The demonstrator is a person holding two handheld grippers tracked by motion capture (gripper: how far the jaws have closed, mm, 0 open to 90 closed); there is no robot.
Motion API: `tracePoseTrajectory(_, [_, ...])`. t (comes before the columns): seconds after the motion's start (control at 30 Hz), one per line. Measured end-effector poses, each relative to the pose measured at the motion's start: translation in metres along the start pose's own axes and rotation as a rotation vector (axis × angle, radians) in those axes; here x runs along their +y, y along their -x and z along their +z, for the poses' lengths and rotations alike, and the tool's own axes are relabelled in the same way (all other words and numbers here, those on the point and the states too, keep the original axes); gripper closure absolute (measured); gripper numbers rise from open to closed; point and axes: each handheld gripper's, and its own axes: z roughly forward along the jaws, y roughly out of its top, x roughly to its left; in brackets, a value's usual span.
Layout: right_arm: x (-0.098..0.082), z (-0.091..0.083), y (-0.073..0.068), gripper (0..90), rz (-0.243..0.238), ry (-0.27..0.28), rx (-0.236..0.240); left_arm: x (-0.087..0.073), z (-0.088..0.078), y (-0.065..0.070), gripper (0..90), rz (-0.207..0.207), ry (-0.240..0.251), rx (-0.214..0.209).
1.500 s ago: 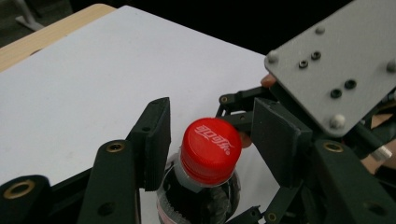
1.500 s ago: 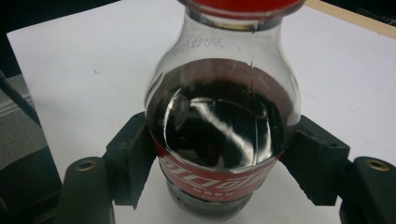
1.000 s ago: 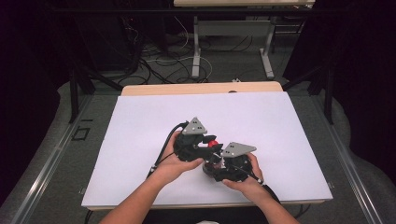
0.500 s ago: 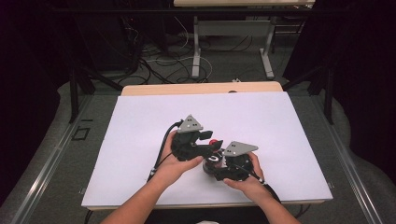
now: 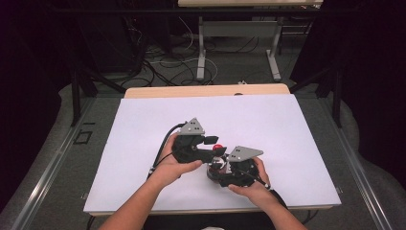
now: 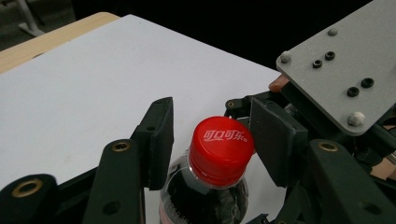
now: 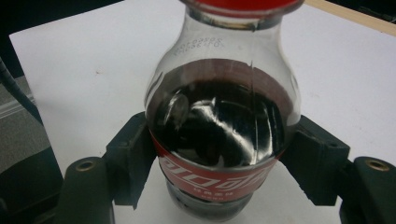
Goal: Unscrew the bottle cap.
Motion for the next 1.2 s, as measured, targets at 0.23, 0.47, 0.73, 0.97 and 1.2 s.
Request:
tracePoseTrajectory(0.23, [0.000, 0.000, 0.000, 30.1, 0.002, -0.010, -0.002, 0.000, 0.007, 0.005, 60.7, 0.022, -0.001, 0.011])
tracePoseTrajectory(0.47, [0.000, 0.001, 0.001, 30.2, 0.003, -0.004, -0.028, 0.000, 0.011, 0.018, 61.5, -0.012, 0.030, 0.149])
tracePoseTrajectory(0.73, [0.000, -0.001, 0.001, 30.1, 0.020, -0.011, -0.018, 0.003, 0.007, 0.018, 57.0, -0.018, 0.039, 0.137])
tracePoseTrajectory(0.97, [-0.001, -0.001, 0.001, 30.1, 0.010, -0.009, -0.011, 0.005, -0.005, 0.009, 51.3, 0.003, 0.009, 0.045])
tracePoseTrajectory(1.2, [0.000, -0.001, -0.001, 30.1, -0.014, 0.005, -0.001, 0.004, -0.006, -0.004, 51.4, 0.058, -0.054, -0.040])
